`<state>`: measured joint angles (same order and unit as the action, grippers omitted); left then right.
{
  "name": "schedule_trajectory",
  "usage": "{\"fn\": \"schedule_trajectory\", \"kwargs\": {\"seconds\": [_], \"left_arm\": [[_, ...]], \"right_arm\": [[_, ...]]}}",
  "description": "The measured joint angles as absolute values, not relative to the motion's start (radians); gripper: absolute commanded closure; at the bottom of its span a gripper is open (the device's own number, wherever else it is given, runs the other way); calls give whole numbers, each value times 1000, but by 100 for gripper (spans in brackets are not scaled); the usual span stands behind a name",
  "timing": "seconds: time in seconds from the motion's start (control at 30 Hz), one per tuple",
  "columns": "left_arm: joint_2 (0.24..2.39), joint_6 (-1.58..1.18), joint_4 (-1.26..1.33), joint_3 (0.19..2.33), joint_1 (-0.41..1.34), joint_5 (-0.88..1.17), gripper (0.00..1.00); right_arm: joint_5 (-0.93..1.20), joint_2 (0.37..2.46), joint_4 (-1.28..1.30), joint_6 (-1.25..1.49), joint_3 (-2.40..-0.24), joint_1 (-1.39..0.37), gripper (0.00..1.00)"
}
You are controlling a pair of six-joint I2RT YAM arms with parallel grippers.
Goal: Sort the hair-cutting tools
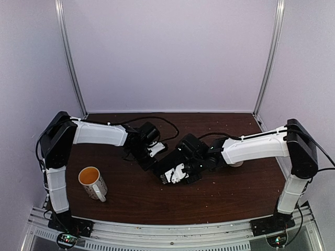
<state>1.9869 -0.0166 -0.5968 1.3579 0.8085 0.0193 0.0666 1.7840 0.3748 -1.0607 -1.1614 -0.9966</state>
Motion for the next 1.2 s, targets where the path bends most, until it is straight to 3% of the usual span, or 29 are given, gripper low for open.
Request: {"fn": "schedule_trajectory", "kwargs": {"seconds": [0.33,0.6,0.73,1.2], "left_arm": [[2014,9,-603,1391,804,47,100],[2014,10,-595,1387,792,47,100],[1990,-8,-555,1335,784,38,100],[1825,-152,-470,1130,811,167,100]], "right_arm": [[22,1916,295,-1147,-1206,-1004,47],[2,2001,416,-1126,-1347,-1005,72],[0,2041,488,-1077,-1422,-1009,77],[26,2059,482,-883,-1450,-1003,78]]}}
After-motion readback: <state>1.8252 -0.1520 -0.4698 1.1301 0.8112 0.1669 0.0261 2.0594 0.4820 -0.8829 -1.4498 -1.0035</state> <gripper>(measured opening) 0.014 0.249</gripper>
